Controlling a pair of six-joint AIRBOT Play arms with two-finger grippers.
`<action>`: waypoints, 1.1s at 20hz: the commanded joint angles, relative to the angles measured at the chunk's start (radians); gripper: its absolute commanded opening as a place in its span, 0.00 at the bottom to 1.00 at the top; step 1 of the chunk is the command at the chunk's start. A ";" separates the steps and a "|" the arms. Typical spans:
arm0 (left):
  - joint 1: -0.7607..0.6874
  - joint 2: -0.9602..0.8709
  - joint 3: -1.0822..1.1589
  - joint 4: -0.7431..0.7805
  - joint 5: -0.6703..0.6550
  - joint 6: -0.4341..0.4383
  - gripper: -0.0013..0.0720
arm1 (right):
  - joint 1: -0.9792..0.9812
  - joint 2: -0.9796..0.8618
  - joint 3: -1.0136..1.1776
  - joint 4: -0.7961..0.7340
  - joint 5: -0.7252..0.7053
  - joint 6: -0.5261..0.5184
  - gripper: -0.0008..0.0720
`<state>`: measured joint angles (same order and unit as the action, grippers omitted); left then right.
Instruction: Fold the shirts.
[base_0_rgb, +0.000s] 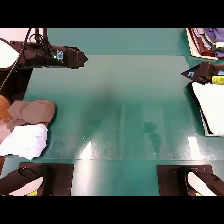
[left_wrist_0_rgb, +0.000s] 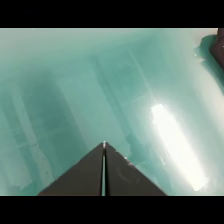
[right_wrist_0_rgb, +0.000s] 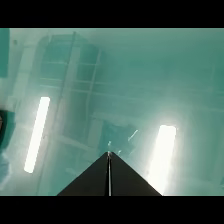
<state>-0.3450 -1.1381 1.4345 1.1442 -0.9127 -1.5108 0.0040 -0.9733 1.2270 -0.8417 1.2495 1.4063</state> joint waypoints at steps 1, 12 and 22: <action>0.000 0.001 0.000 0.000 0.000 0.000 0.06 | 0.005 0.000 0.000 0.002 -0.008 -0.001 0.04; 0.000 0.001 0.000 -0.002 0.009 -0.004 0.06 | 0.005 0.000 0.000 0.003 -0.009 -0.001 0.04; 0.287 0.054 -0.122 0.494 -0.435 -0.018 0.72 | 0.005 0.000 -0.001 0.004 -0.009 -0.001 0.04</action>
<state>-0.1585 -1.0962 1.3884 1.4536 -1.1843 -1.5188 0.0078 -0.9733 1.2266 -0.8379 1.2404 1.4052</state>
